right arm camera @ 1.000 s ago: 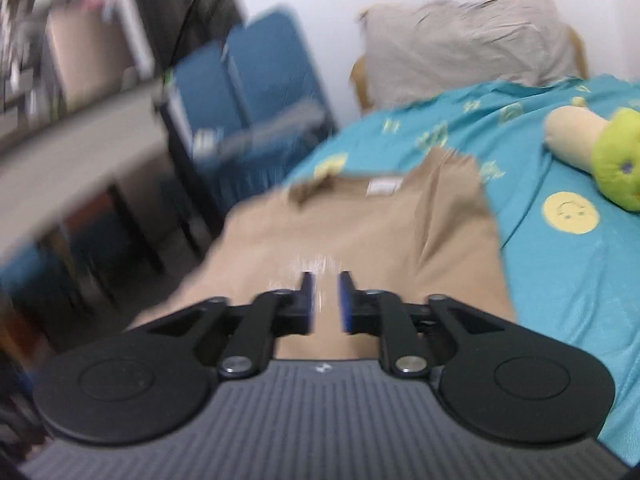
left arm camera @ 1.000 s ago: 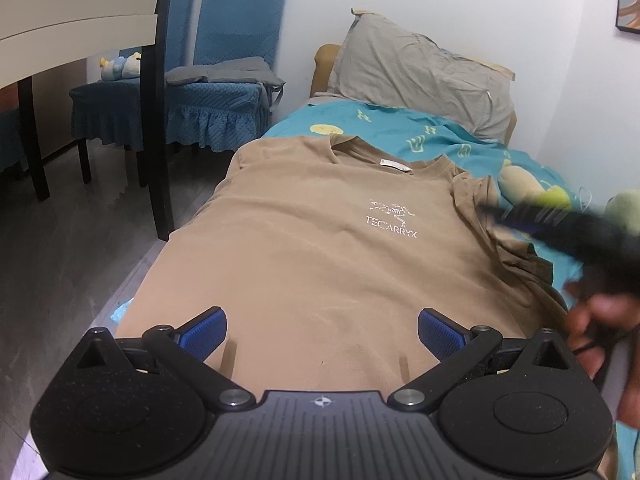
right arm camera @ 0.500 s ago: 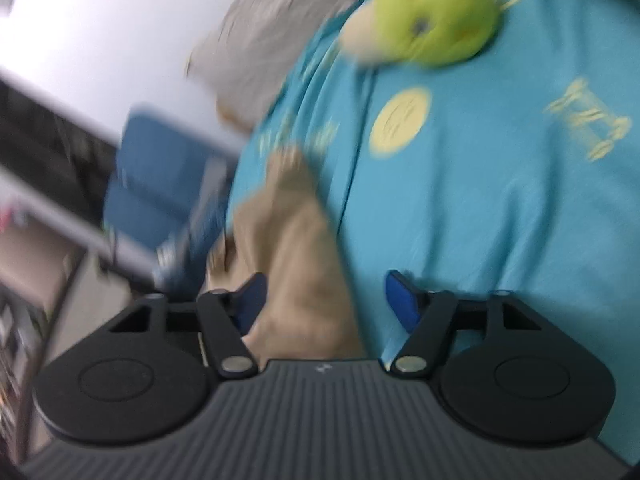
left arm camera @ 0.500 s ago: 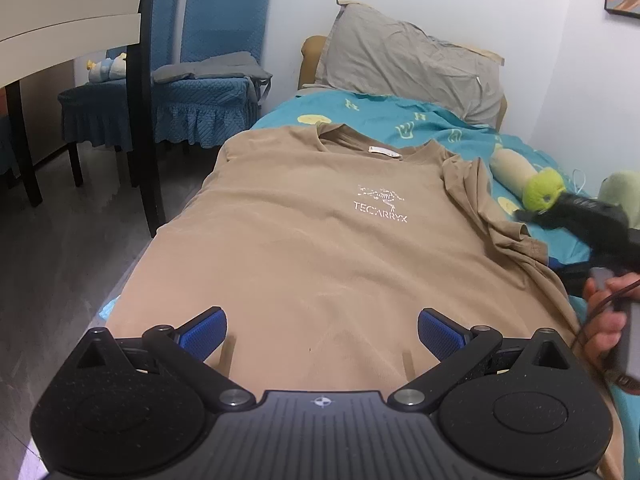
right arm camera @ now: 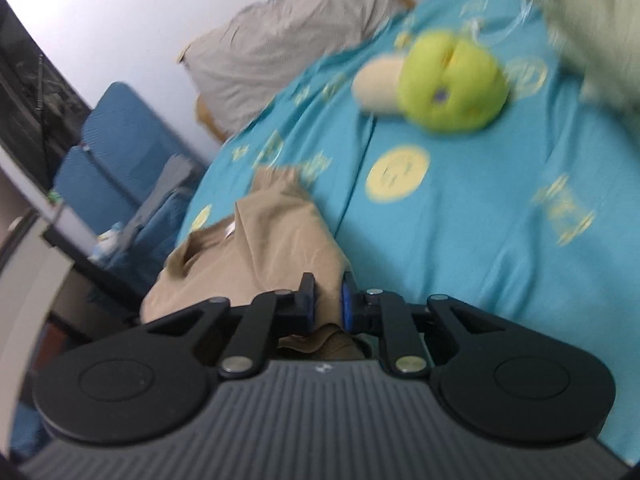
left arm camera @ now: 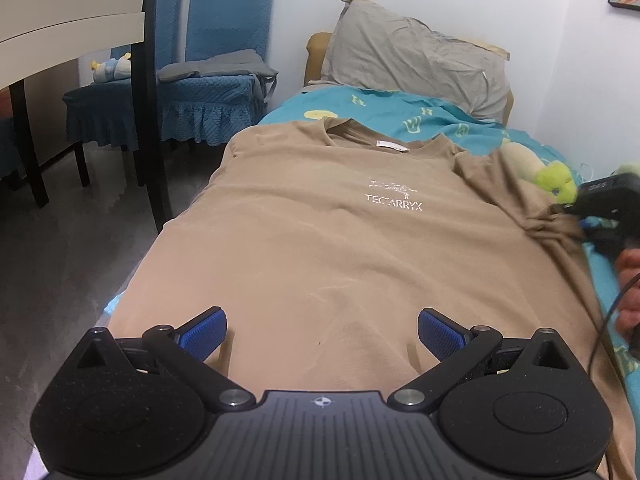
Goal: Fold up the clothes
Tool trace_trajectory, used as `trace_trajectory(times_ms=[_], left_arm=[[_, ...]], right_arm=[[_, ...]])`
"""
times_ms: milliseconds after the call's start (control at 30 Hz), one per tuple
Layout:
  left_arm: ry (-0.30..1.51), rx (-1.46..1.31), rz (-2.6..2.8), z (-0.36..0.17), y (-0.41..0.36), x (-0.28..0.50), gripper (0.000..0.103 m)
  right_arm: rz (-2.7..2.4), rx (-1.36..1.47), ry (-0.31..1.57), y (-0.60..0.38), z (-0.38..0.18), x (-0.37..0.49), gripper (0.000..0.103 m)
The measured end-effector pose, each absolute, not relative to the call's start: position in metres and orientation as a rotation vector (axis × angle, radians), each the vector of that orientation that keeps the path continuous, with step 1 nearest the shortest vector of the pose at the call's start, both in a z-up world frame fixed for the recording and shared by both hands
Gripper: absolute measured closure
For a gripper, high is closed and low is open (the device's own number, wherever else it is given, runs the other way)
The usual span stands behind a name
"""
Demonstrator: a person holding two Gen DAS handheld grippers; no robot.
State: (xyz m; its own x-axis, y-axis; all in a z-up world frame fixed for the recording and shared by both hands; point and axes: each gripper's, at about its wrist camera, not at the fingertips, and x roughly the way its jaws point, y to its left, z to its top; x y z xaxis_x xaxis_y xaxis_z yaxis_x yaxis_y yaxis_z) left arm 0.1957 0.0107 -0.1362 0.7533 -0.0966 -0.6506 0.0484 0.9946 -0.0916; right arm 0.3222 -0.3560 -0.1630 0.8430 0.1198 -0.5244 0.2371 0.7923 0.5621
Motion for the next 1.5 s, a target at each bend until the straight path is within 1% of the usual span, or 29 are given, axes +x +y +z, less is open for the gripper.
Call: trace_trajectory(times_ms=[167, 267, 400, 533, 600, 633, 700, 733, 767, 800, 833, 1067, 1100, 1133, 1167, 1200, 1233, 1267, 1300, 1333, 1367, 1500], left_arm=[[0.707, -0.067, -0.076, -0.135, 0.011, 0.195, 0.0], [0.699, -0.063, -0.077, -0.134, 0.011, 0.194, 0.0], [0.698, -0.073, -0.081, -0.133, 0.011, 0.194, 0.0], [0.7, -0.078, -0.086, -0.134, 0.011, 0.195, 0.0], [0.7, -0.08, -0.089, -0.134, 0.01, 0.196, 0.0], [0.699, -0.079, -0.092, -0.134, 0.01, 0.196, 0.0], [0.694, -0.074, -0.094, -0.133, 0.009, 0.194, 0.0], [0.691, -0.072, -0.095, -0.133, 0.009, 0.193, 0.0], [0.688, -0.07, -0.095, -0.132, 0.008, 0.193, 0.0], [0.686, -0.067, -0.095, -0.132, 0.008, 0.192, 0.0], [0.684, -0.064, -0.096, -0.132, 0.008, 0.192, 0.0], [0.677, -0.033, -0.102, -0.131, 0.004, 0.189, 0.0], [0.675, -0.03, -0.101, -0.131, 0.004, 0.188, 0.0], [0.673, -0.028, -0.1, -0.13, 0.004, 0.187, 0.0], [0.673, -0.027, -0.099, -0.13, 0.005, 0.187, 0.0], [0.675, -0.028, -0.098, -0.131, 0.005, 0.187, 0.0], [0.677, -0.03, -0.096, -0.131, 0.006, 0.187, 0.0], [0.679, -0.031, -0.095, -0.131, 0.006, 0.187, 0.0], [0.679, -0.032, -0.094, -0.131, 0.007, 0.188, 0.0], [0.679, -0.032, -0.093, -0.131, 0.007, 0.188, 0.0], [0.679, -0.031, -0.092, -0.131, 0.007, 0.189, 0.0], [0.679, -0.03, -0.091, -0.132, 0.007, 0.19, 0.0]], right_arm=[[-0.232, 0.649, 0.484, -0.382, -0.152, 0.308, 0.089], [-0.33, 0.599, 0.393, -0.396, -0.148, 0.298, 0.09], [-0.455, 0.628, 0.309, -0.421, -0.149, 0.284, 0.09], [-0.564, 0.664, 0.248, -0.434, -0.154, 0.268, 0.087], [-0.537, 0.669, 0.266, -0.432, -0.155, 0.27, 0.087], [-0.513, 0.668, 0.285, -0.429, -0.156, 0.271, 0.082], [-0.464, 0.665, 0.313, -0.421, -0.158, 0.274, 0.059], [-0.445, 0.664, 0.323, -0.416, -0.159, 0.275, 0.031], [-0.434, 0.663, 0.327, -0.41, -0.16, 0.274, 0.013], [-0.427, 0.663, 0.329, -0.405, -0.161, 0.272, 0.013], [-0.422, 0.668, 0.34, -0.401, -0.162, 0.271, 0.015], [-0.436, 0.779, 0.522, -0.398, -0.192, 0.26, 0.015], [-0.419, 0.808, 0.54, -0.399, -0.197, 0.26, 0.018], [-0.402, 0.835, 0.555, -0.4, -0.202, 0.26, 0.028], [-0.385, 0.853, 0.566, -0.4, -0.205, 0.263, 0.032], [-0.367, 0.866, 0.576, -0.399, -0.208, 0.264, 0.032], [-0.348, 0.872, 0.575, -0.398, -0.21, 0.264, 0.043], [-0.328, 0.878, 0.573, -0.396, -0.211, 0.264, 0.063], [-0.312, 0.884, 0.574, -0.395, -0.211, 0.265, 0.071], [-0.308, 0.887, 0.58, -0.394, -0.211, 0.265, 0.081], [-0.307, 0.885, 0.581, -0.393, -0.211, 0.265, 0.088], [-0.363, 0.829, 0.529, -0.392, -0.2, 0.259, 0.093]])
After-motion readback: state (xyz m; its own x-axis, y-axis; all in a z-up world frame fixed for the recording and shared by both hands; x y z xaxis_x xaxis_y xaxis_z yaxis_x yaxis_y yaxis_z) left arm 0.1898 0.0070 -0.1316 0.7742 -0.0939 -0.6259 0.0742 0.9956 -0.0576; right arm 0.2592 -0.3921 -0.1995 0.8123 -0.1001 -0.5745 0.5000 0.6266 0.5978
